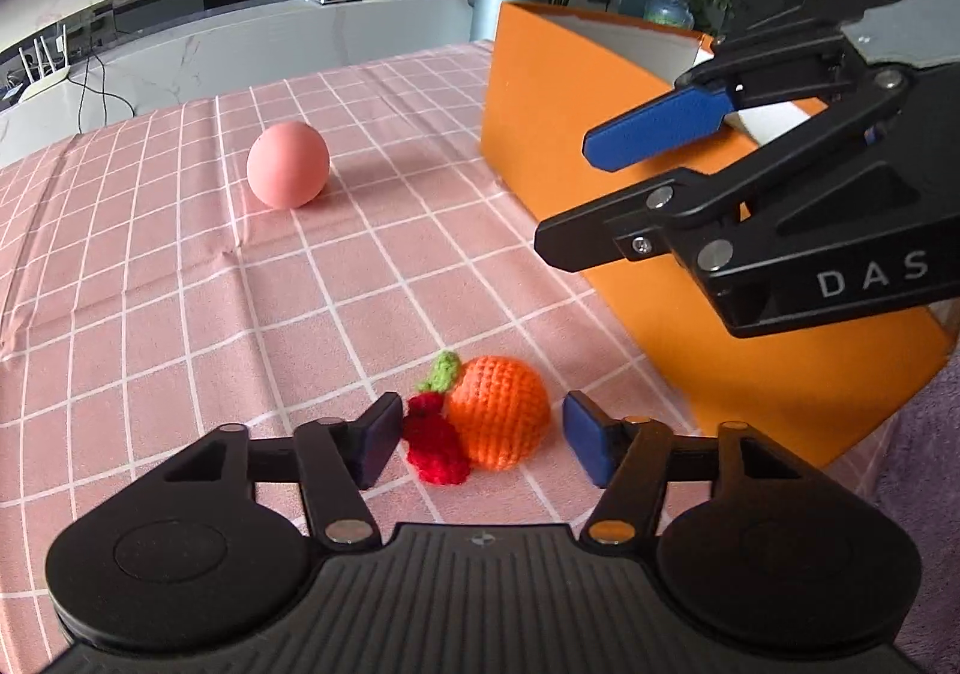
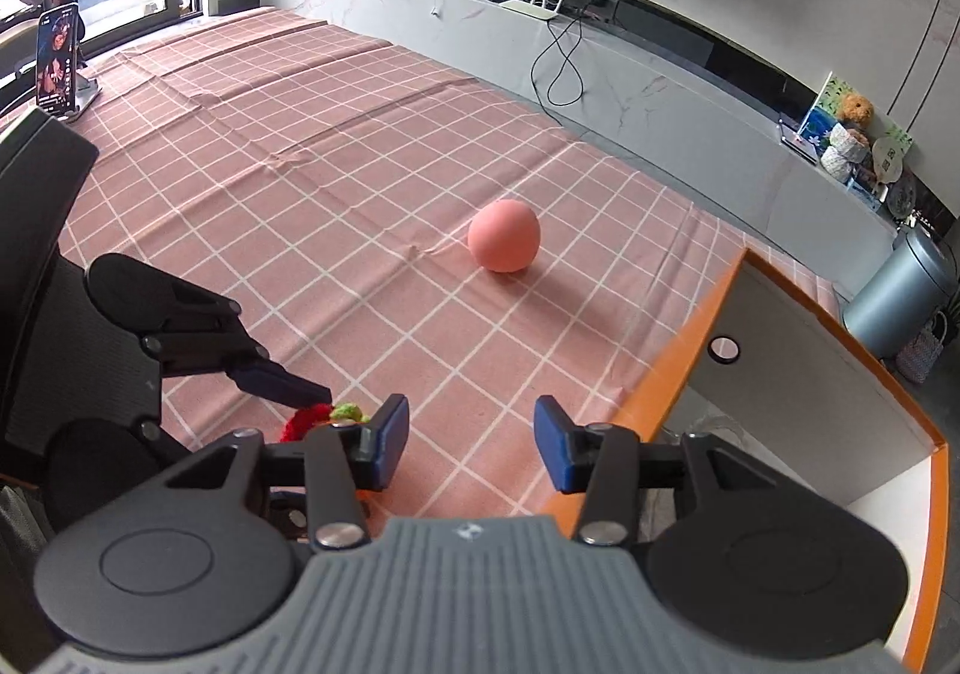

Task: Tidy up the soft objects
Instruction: 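Grasp the crocheted orange-and-red fruit with the left tool, then grasp the pink ball with the right tool while the left tool holds the fruit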

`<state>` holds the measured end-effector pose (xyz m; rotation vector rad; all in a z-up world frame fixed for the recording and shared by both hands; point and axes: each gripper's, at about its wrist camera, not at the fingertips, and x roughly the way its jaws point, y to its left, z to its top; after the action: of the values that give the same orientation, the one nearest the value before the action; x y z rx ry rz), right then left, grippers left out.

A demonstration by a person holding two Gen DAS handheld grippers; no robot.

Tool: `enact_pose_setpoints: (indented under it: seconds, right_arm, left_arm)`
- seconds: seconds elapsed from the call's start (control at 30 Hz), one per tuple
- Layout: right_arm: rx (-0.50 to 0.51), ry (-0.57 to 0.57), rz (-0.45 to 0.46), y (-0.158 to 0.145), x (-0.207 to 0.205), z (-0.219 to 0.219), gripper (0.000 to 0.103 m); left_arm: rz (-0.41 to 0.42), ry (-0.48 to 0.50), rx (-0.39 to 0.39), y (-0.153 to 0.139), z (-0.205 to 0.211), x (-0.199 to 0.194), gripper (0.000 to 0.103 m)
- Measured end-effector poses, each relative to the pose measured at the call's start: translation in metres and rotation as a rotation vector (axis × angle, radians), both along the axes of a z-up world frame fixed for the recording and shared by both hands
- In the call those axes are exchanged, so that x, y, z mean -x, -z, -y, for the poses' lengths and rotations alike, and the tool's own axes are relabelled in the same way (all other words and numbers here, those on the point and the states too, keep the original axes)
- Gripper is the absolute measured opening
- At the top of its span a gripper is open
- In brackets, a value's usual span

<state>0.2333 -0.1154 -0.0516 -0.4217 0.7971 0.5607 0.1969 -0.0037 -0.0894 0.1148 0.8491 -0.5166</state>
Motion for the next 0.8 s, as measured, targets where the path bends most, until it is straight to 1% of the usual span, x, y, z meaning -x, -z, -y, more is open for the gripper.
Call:
enact_pose_setpoints:
  seconds: [0.03,0.07,0.17,0.23,0.3,0.4,0.43,0.47,0.57,0.7,0.8]
  right_arm:
    - [0.002,-0.004,0.0,0.001,-0.001,-0.001,0.046]
    - [0.003,-0.009,-0.003,0.002,-0.002,-0.003,0.046]
    - [0.011,-0.02,-0.01,0.005,-0.007,-0.007,0.046]
    - [0.015,-0.029,-0.013,0.006,-0.011,-0.01,0.046]
    - [0.013,-0.035,-0.013,0.005,-0.019,-0.014,0.046]
    - [0.013,-0.031,-0.015,0.003,-0.035,-0.024,0.047]
    - [0.012,-0.031,-0.018,0.002,-0.041,-0.028,0.05]
    - [0.011,-0.026,-0.022,0.002,-0.049,-0.033,0.056]
    - [0.002,-0.021,-0.02,0.0,-0.072,-0.047,0.061]
    - [-0.006,-0.004,-0.05,0.006,-0.107,-0.065,0.062]
    - [0.01,0.02,-0.057,0.014,-0.131,-0.076,0.061]
  left_arm:
    - [-0.005,-0.001,-0.007,0.002,0.0,-0.001,0.061]
    - [-0.01,-0.004,-0.011,0.003,0.0,-0.002,0.061]
    - [-0.022,-0.003,0.018,0.004,-0.003,-0.005,0.059]
    - [-0.01,-0.017,0.012,0.002,-0.003,-0.006,0.059]
    - [0.004,-0.035,0.026,-0.002,-0.007,-0.009,0.059]
    - [0.027,-0.093,0.038,-0.012,-0.019,-0.019,0.059]
    - [0.039,-0.111,0.036,-0.015,-0.025,-0.023,0.059]
    - [0.049,-0.133,0.03,-0.018,-0.03,-0.027,0.059]
    - [0.057,-0.194,0.019,-0.024,-0.047,-0.044,0.059]
    - [0.071,-0.252,0.023,-0.028,-0.067,-0.065,0.059]
    - [0.078,-0.292,0.019,-0.028,-0.079,-0.077,0.059]
